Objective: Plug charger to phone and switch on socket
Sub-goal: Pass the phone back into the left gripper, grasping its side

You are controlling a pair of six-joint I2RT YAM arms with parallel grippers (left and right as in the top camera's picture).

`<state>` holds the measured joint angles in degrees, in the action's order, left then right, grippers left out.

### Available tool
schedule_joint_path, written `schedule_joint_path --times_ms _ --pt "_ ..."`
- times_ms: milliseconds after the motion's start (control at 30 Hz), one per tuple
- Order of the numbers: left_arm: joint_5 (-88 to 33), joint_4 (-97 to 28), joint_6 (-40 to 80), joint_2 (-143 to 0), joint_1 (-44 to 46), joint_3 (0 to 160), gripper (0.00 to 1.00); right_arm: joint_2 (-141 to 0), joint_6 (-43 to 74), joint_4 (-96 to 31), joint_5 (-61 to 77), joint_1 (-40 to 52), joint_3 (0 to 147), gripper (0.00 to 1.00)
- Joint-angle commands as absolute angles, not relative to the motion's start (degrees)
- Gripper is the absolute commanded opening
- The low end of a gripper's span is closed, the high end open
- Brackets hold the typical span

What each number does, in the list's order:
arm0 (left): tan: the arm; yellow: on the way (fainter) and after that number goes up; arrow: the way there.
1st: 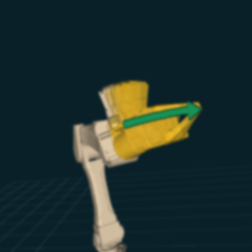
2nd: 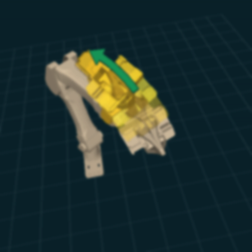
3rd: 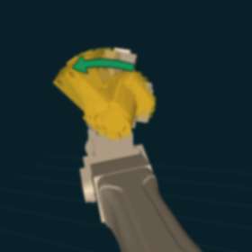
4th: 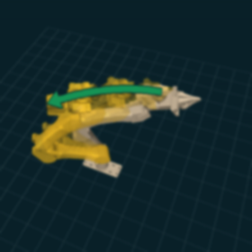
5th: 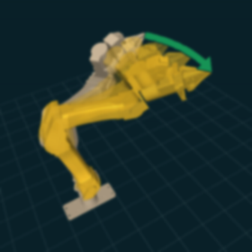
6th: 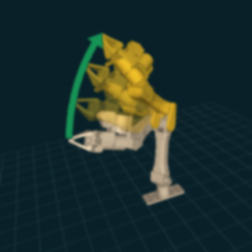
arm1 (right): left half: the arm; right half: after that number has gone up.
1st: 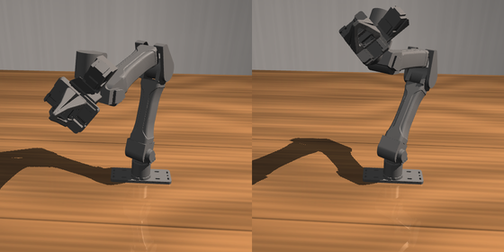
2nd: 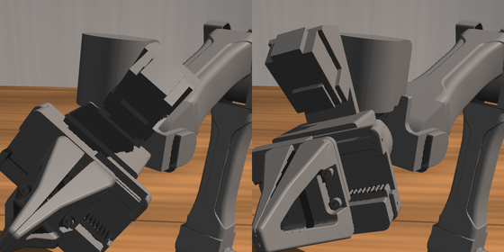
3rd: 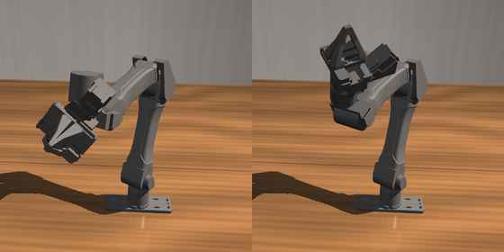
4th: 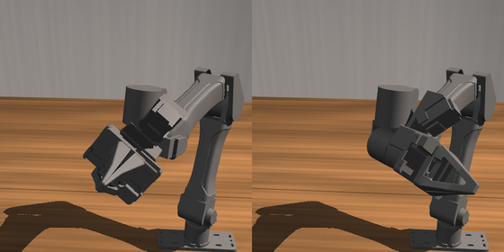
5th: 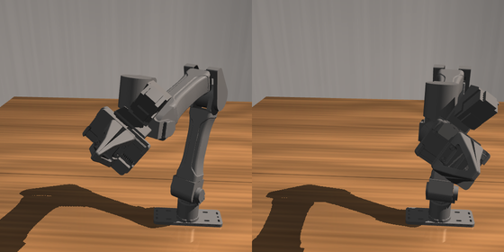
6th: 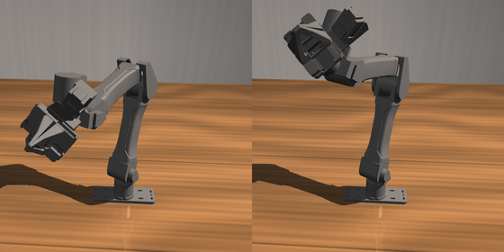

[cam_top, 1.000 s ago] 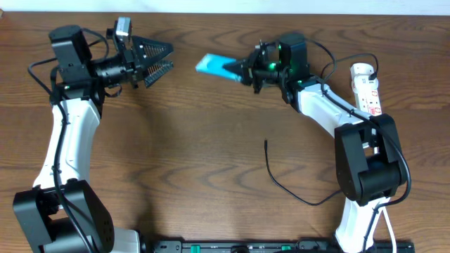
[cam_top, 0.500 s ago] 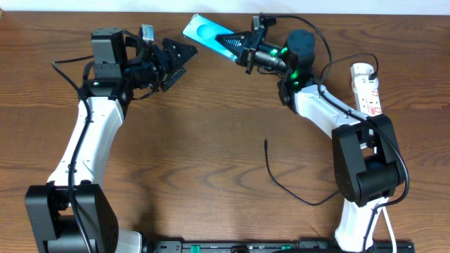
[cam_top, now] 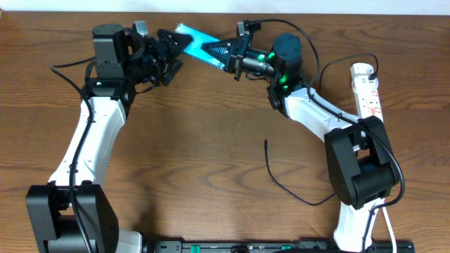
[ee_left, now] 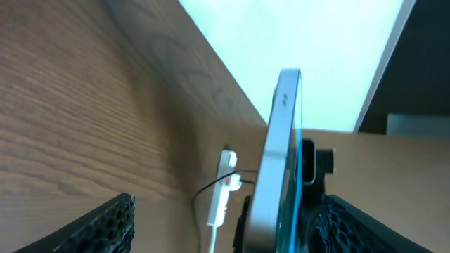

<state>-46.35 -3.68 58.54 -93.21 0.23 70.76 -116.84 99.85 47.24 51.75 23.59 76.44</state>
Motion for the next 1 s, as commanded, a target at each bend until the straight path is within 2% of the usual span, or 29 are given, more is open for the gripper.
schedule_joint_path --times_ms 0,100,233,633,667,767,967 --pt "-44.84 -2.07 67.81 -92.84 0.43 71.46 0.84 -116.38 100.73 47.77 51.59 24.97 77.23 0.01" --pt "-43.83 -1.39 74.19 -92.84 0.43 71.46 0.83 -116.38 100.75 47.79 50.54 25.8 77.23 0.01" --pt "-43.81 1.78 77.23 -92.84 0.43 71.46 0.73 -116.38 102.41 47.77 50.04 26.33 77.23 0.01" --pt "-43.9 5.28 78.3 -92.84 0.75 71.46 0.72 -116.38 109.71 48.51 47.88 27.88 77.23 0.01" --pt "-43.9 5.28 78.28 -92.84 0.86 71.46 0.7 -116.38 109.71 48.49 47.9 27.9 77.23 0.01" --pt "-43.88 5.28 78.26 -92.84 1.1 71.46 0.42 -116.38 109.71 48.51 47.92 27.9 77.23 0.01" --pt "-43.9 5.28 77.97 -92.84 1.1 71.46 0.34 -116.38 109.71 48.51 47.92 27.9 77.23 0.01"
